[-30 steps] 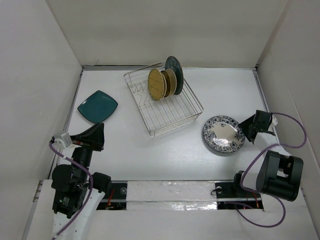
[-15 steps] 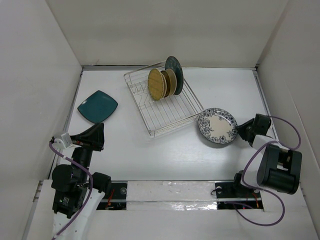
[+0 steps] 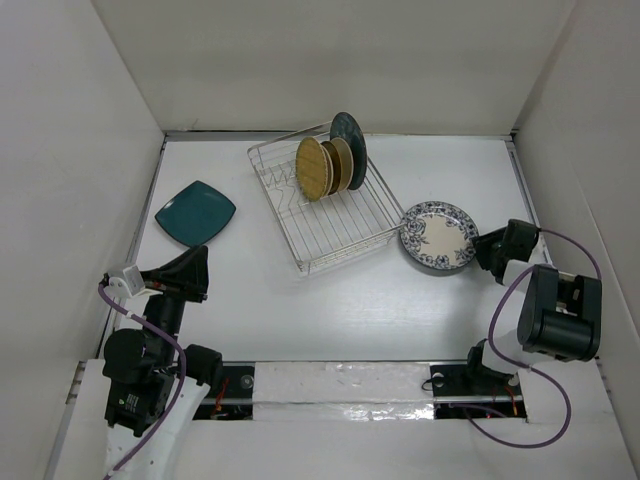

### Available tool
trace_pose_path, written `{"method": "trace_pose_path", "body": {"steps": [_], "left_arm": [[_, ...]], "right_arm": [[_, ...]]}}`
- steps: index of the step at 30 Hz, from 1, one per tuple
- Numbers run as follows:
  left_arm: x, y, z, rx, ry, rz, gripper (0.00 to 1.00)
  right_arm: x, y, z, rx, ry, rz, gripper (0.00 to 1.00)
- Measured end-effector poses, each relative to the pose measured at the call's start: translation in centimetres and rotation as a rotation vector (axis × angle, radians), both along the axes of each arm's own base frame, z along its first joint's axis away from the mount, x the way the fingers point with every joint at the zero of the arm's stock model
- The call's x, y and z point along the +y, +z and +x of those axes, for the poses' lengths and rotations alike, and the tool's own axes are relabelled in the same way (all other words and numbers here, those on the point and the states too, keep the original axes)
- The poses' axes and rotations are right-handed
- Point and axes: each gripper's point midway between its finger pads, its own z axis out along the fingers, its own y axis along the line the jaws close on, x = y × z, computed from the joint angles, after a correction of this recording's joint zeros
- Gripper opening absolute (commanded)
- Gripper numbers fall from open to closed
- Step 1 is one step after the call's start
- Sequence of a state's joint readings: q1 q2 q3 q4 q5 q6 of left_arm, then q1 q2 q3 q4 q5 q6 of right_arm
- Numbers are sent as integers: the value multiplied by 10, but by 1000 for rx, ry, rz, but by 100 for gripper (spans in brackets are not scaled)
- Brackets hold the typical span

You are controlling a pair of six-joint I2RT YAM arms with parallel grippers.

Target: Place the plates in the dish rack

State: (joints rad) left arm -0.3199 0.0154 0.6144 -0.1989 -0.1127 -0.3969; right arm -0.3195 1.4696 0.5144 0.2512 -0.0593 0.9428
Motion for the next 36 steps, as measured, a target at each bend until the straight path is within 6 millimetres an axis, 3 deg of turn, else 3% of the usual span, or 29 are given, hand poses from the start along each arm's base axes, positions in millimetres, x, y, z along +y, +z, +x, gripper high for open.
{"method": "trace_pose_path", "body": {"steps": [14, 20, 21, 24, 29, 36], "left_arm": [[-1, 0, 0, 0, -4, 1, 18], [-1, 0, 0, 0, -4, 1, 18], [-1, 0, 0, 0, -4, 1, 18], [-1, 0, 0, 0, -4, 1, 18], [-1, 0, 0, 1, -4, 2, 18], [-2, -2, 2, 9, -5, 4, 18]], "right_arm": [[10, -2, -7, -31, 114, -27, 47], [11, -7, 11, -38, 188, -2, 27], [12, -7, 11, -40, 194, 3, 15], [18, -6, 9, -59, 227, 20, 0], [22, 2, 10, -89, 237, 19, 0], [11, 30, -17, -87, 139, -59, 0]]}}
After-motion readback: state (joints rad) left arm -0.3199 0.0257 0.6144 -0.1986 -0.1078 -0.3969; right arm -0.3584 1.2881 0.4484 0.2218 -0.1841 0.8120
